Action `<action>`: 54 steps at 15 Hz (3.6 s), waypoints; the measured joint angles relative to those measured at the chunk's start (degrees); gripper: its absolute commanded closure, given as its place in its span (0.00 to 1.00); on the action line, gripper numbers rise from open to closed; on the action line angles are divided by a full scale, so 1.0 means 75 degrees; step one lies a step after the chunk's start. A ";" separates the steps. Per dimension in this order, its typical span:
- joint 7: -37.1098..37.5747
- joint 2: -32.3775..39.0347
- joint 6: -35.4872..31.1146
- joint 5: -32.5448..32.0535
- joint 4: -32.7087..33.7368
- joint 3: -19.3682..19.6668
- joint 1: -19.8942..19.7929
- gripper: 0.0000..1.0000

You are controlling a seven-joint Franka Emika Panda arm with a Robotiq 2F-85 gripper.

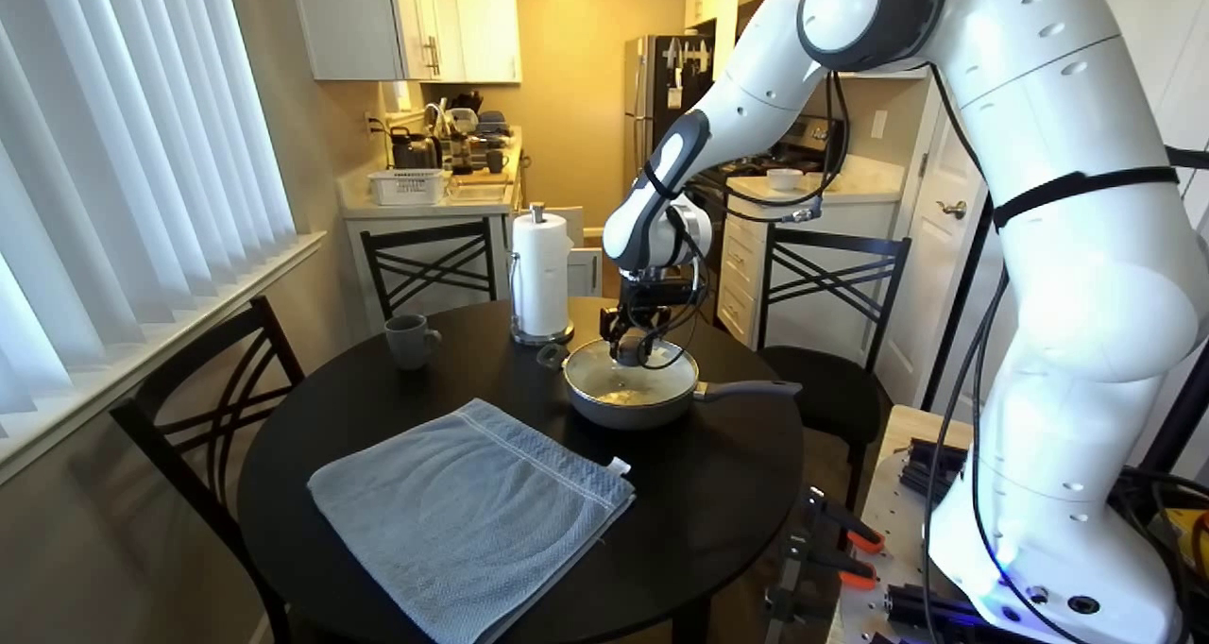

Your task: Remove the glass lid from the pan.

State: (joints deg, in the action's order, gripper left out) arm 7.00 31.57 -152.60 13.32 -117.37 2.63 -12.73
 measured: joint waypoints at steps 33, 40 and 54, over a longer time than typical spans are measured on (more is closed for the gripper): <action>0.0640 -0.1401 0.2910 -0.3100 0.0478 -0.0001 0.2692 0.67; -0.0341 -0.0404 0.2947 -0.3057 0.1529 -0.0565 0.2721 0.67; -0.1167 0.1452 0.2153 -0.2137 0.2986 -0.1331 0.2617 0.67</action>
State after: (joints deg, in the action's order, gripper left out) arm -1.75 42.46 -136.45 -2.71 -94.97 -7.35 6.90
